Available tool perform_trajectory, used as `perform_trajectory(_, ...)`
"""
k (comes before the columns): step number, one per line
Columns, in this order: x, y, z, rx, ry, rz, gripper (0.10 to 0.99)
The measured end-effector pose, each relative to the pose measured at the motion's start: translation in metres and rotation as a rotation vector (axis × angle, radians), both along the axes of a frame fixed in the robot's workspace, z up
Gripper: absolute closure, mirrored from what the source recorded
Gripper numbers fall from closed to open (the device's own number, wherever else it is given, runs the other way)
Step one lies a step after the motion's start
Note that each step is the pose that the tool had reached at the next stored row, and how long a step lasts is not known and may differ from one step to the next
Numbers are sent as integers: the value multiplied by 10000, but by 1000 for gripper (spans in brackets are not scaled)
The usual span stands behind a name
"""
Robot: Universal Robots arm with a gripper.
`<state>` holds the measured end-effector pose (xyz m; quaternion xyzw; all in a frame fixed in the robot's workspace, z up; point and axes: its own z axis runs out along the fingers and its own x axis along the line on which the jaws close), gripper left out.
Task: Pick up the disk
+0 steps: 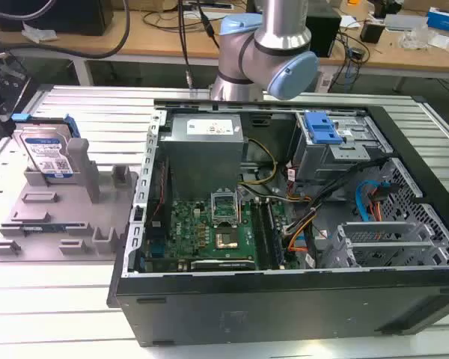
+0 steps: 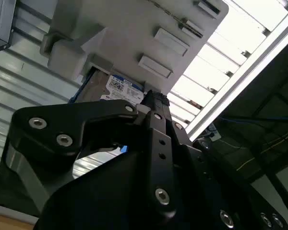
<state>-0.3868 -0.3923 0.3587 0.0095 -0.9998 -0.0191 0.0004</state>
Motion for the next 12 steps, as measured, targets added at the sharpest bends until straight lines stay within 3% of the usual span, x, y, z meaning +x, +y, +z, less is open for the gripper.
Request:
perform_trajectory(6,0,0,0,-2,0,51,980)
perform_trajectory(12,0,-1,-1,-62,2,1651,980)
